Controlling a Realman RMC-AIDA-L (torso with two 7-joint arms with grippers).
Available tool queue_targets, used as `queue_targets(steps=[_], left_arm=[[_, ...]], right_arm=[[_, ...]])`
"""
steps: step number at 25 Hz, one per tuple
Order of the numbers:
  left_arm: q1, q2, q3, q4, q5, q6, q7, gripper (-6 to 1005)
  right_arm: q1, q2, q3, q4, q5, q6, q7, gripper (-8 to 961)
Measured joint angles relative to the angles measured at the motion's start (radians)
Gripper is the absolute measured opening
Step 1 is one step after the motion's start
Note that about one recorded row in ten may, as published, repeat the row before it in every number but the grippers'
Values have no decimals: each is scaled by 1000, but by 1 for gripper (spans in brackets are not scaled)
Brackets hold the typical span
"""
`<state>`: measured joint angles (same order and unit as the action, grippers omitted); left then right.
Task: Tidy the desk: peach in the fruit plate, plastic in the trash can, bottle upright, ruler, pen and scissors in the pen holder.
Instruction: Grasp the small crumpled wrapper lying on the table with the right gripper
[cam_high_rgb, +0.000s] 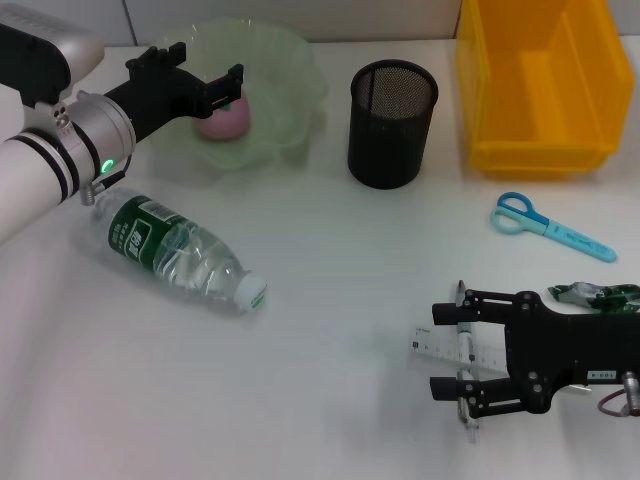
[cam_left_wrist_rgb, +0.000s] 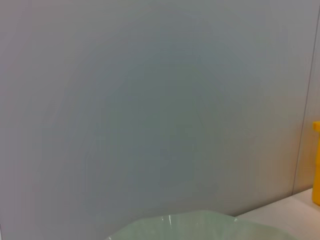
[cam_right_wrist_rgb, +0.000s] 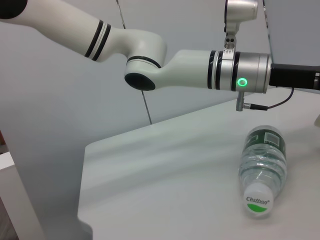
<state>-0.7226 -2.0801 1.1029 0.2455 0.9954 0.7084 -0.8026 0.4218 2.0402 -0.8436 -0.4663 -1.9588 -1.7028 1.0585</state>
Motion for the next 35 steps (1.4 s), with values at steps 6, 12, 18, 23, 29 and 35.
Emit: queue_targets(steps=[6,12,18,23,29,35], left_arm=[[0,0,-1,0,0,3,-3,859],[0,0,-2,0,0,5,-13,858],[78,15,11,58,10,305,-228,858],[163,20,29,161,80,516,-345,858],[235,49,31,196,225,796,-382,857],[280,65,30,197,290,896,-370,857]], right_arm=[[0,0,0,0,0,1,0,834],[2,0,0,-2,0,2,0,835],[4,-1,0,-2,0,2,0,835],[5,-4,0,-4,0,1,0,835],[6,-8,3,-6,0,-6,0,835],[7,-11,2,-8,0,-10,2,834]])
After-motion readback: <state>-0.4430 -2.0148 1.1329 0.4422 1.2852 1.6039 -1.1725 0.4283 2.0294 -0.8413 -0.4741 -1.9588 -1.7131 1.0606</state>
